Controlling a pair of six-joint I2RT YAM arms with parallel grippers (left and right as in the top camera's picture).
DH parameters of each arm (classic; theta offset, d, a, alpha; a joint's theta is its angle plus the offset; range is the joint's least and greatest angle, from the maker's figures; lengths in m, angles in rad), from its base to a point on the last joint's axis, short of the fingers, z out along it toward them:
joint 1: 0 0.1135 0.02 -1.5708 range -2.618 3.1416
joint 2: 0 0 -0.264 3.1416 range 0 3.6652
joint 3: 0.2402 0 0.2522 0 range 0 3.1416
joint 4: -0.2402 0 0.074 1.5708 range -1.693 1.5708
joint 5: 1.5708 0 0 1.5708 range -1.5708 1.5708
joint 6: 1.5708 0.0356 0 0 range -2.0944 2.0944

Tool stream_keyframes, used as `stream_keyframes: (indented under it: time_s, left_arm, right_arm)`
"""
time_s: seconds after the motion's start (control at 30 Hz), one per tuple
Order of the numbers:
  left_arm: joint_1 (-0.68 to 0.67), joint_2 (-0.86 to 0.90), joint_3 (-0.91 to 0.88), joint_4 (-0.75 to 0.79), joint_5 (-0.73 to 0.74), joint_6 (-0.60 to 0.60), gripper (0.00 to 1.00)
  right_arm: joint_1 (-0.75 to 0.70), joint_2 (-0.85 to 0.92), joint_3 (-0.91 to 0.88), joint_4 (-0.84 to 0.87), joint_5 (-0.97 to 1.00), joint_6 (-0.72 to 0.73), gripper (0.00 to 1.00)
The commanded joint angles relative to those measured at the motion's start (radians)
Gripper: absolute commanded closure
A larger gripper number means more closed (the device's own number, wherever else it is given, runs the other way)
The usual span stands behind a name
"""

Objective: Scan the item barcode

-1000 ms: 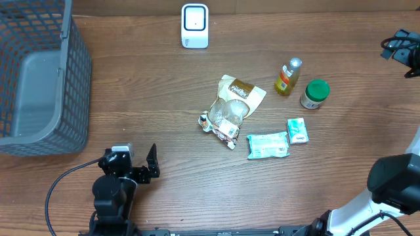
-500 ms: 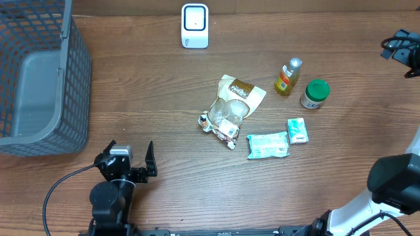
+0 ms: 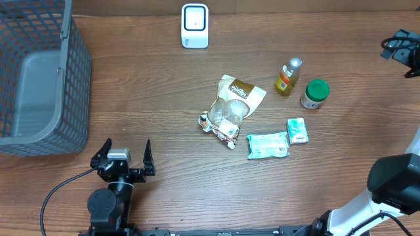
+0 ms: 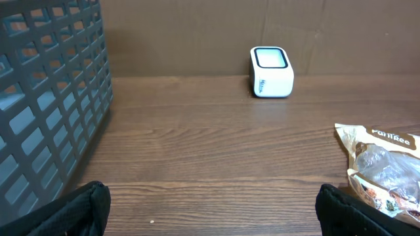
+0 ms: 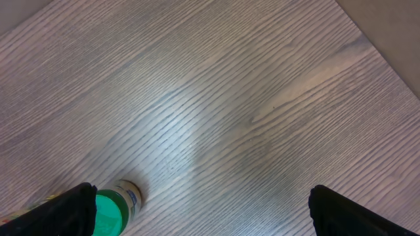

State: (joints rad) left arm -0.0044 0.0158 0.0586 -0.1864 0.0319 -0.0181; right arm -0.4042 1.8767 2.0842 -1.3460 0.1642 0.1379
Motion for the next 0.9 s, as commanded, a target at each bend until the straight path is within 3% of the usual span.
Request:
stream_keyframes:
  time_s: [0.0, 0.2, 0.87]
  left_arm:
    - [0.004, -0.013, -0.010, 0.015, -0.013, 0.023, 0.01]
    - [0.004, -0.013, -0.053, 0.111, -0.013, 0.023, 0.00]
    - [0.004, -0.012, -0.053, 0.109, -0.013, 0.023, 0.00]
  right_arm:
    - [-0.001, -0.006, 0.009, 0.005, 0.008, 0.004, 0.00]
    - [-0.001, -0.006, 0.009, 0.005, 0.008, 0.004, 0.00]
    - [-0.001, -0.006, 0.009, 0.005, 0.008, 0.004, 0.00]
